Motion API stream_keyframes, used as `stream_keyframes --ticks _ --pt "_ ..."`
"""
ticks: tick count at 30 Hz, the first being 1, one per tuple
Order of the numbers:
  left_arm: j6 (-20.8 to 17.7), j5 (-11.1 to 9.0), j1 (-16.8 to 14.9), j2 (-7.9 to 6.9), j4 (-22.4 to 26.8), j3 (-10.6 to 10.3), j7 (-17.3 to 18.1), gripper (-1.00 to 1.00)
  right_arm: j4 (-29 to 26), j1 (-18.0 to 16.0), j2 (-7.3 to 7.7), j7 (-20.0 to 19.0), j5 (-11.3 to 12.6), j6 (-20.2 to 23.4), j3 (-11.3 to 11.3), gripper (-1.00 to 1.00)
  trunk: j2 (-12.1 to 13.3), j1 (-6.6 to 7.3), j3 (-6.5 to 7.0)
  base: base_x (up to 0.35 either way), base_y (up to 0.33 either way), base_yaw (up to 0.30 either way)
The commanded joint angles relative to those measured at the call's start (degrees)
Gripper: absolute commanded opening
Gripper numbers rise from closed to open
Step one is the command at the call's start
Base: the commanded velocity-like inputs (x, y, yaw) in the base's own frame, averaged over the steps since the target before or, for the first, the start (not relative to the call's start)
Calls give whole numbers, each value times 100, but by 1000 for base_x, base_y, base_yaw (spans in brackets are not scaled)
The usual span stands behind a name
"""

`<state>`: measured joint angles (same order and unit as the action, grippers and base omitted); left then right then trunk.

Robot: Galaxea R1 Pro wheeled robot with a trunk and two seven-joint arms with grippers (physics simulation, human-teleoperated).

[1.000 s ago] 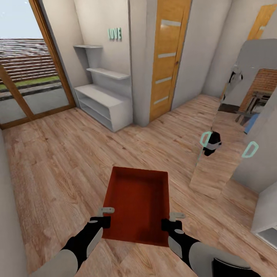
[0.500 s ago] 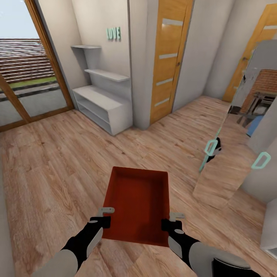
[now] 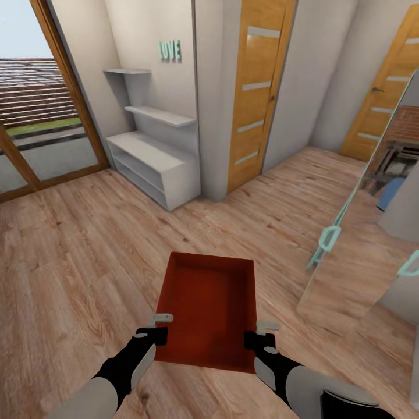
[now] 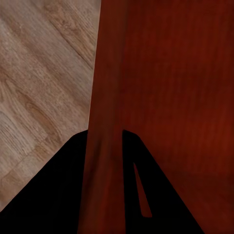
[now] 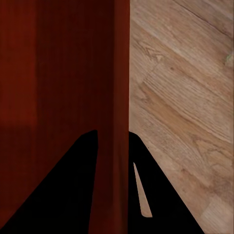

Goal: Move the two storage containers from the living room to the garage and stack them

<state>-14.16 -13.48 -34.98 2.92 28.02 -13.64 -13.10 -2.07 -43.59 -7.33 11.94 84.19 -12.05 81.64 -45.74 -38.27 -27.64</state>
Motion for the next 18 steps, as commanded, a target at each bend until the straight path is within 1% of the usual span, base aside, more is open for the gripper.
stream_keyframes --ticks 1,18 --pt "-30 -5 -9 -160 89 134 -79 -100 84 0 56 19 62 1 203 -100 -5 -4 -6 320 0 0" --pt "-31 -5 -9 -160 89 134 -79 -100 84 0 56 19 62 1 203 -100 -5 -4 -6 320 0 0"
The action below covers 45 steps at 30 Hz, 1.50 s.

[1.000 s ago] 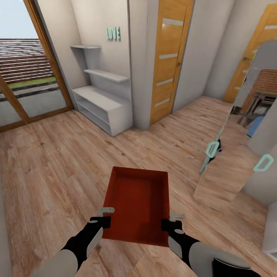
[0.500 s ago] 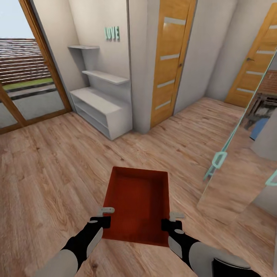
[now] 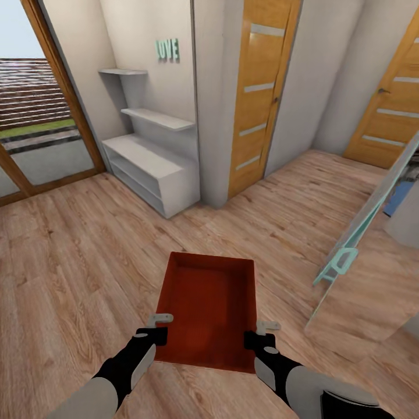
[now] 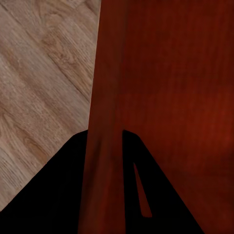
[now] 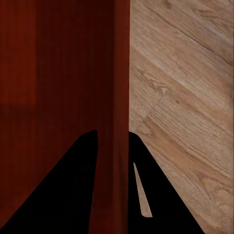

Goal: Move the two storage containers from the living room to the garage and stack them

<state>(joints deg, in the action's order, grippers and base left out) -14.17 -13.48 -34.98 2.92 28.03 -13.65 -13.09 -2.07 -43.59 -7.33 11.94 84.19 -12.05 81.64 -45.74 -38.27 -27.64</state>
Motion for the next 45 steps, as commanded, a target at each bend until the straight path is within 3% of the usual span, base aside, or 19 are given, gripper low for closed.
stream_keyframes --ticks 1,36,45 --pt "-28 -5 -9 -160 89 134 -79 -100 84 0 56 17 62 1 203 -100 -5 -4 -6 320 0 0" --pt "-23 -5 -9 -160 89 134 -79 -100 84 0 56 19 60 1 203 -100 -5 -4 -6 320 0 0" --pt "224 -14 -9 -160 64 134 -85 -100 84 0 56 19 63 1 195 -100 -5 -4 -6 320 0 -153"
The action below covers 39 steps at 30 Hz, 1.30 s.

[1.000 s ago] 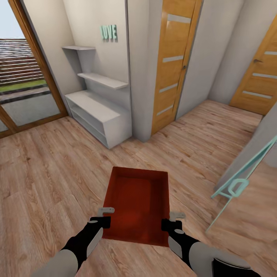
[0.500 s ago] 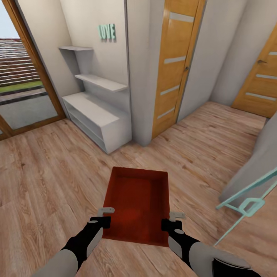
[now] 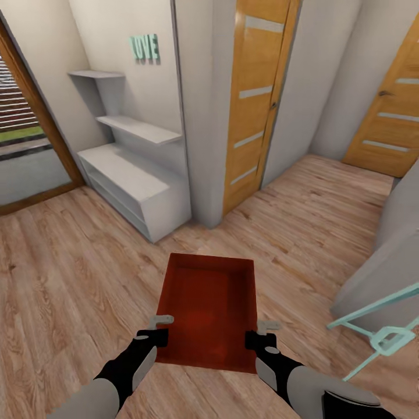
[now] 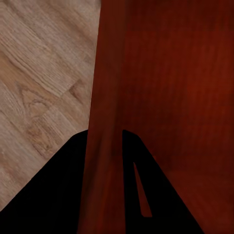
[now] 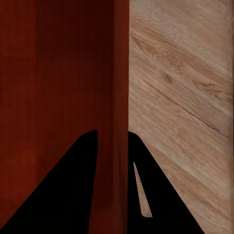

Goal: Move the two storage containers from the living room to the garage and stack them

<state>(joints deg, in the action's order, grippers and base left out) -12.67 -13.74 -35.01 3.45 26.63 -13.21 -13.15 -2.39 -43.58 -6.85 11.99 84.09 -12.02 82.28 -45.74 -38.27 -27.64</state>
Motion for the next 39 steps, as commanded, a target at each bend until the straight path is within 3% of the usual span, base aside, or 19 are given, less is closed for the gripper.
stream_keyframes --ticks 1,29,39 --pt "77 12 -6 -213 204 91 -78 -100 116 -1 8 14 73 -2 131 -100 -4 -4 -6 320 0 -244" --pt "98 12 -6 -213 202 91 -82 -100 116 -1 8 14 73 -2 132 -100 -4 -4 -6 320 0 -242" --pt "98 12 -6 -213 202 91 -83 -100 116 -1 8 14 73 -2 131 -100 -4 -4 -6 320 0 -39"
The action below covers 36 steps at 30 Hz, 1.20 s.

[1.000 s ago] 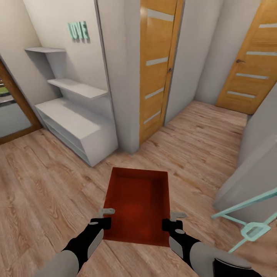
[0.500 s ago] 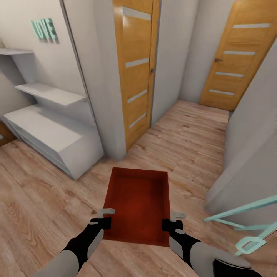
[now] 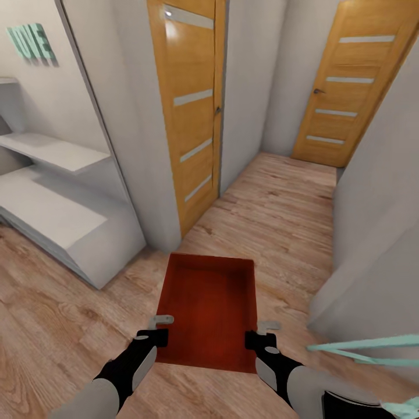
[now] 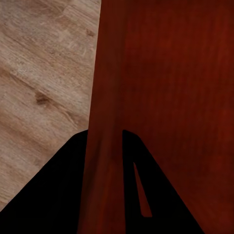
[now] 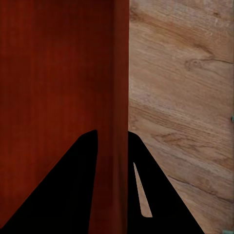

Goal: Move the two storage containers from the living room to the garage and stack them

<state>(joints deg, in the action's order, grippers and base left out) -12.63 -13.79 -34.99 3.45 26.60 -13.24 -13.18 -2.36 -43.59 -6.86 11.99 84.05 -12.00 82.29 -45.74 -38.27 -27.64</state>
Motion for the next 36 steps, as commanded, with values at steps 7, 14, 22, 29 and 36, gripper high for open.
stream_keyframes --ticks 7,14,22,29,36 --pt "94 16 -7 -213 206 93 -77 -100 113 -1 9 14 77 -4 130 -100 -4 -4 -6 320 0 0" --pt "94 15 -7 -213 205 93 -79 -100 113 -1 9 14 82 -4 133 -100 -4 -4 -6 320 0 -104" --pt "94 16 -7 -213 204 93 -79 -100 113 -1 9 12 78 -4 130 -100 -4 -4 -6 320 0 -248" --pt "94 16 -7 -213 204 93 -80 -100 113 -1 9 12 77 -4 131 -100 -4 -4 -6 320 0 -218" --pt "94 16 -7 -213 206 93 -77 -100 113 -1 9 10 77 -4 131 -100 -4 -4 -6 320 0 -206"
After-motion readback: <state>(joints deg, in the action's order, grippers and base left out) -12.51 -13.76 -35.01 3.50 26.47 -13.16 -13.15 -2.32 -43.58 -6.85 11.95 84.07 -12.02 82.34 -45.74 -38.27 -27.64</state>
